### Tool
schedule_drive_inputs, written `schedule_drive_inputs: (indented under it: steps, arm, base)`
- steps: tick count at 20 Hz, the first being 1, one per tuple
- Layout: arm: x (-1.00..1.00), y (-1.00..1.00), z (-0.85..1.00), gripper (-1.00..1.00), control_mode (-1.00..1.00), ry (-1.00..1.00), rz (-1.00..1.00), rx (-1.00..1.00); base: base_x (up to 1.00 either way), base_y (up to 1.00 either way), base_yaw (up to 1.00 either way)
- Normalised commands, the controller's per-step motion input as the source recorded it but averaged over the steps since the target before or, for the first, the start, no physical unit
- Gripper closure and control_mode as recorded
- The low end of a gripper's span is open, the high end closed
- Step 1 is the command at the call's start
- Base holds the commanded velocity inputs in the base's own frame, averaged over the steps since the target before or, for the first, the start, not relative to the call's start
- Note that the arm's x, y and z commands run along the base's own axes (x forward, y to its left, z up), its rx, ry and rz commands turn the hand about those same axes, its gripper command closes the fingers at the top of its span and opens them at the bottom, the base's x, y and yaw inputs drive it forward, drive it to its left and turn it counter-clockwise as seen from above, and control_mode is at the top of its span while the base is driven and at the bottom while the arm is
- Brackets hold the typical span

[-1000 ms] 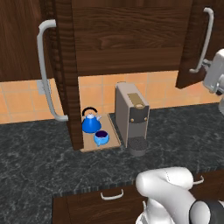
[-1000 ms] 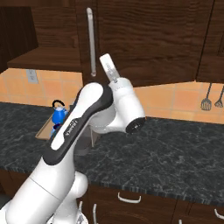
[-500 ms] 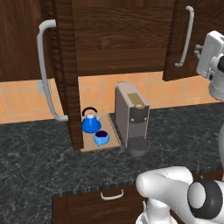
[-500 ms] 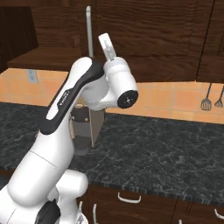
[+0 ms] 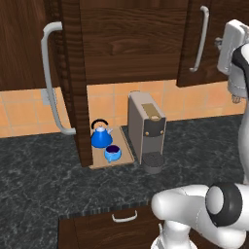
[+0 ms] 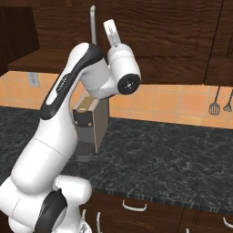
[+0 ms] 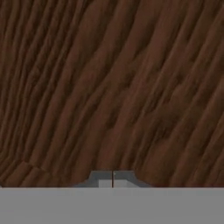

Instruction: Pick the kettle from the counter and place it on the tray. Then pick the mug from the cabinet and place it on the tray. Then close the cabinet doors.

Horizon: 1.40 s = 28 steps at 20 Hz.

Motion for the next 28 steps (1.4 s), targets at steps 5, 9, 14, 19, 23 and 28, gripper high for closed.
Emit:
schedule_drive_inputs:
  steps: [5, 9, 14, 19, 23, 28]
  arm:
    - [0.81, -0.08, 0.00, 1.00, -1.00, 0.02, -0.06, 0.03]
    - [0.61, -0.10, 0.00, 1.00, -1.00, 0.00, -0.03, 0.05]
    - [0.64, -0.11, -0.13, 1.00, -1.00, 0.00, -0.02, 0.06]
    - [0.64, -0.06, -0.41, 1.00, -1.00, 0.00, -0.02, 0.03]
    - [0.57, -0.08, -0.58, 1.00, -1.00, 0.00, 0.00, 0.02]
    - [-0.11, -0.03, -0.04, 1.00, -1.00, 0.04, 0.00, 0.00]
  base:
    - [0.00, 0.00, 0.00]
    - [0.00, 0.00, 0.00]
    - [0.00, 0.00, 0.00]
    - [0.00, 0.00, 0.00]
    - [0.00, 0.00, 0.00]
    - [0.00, 0.00, 0.00]
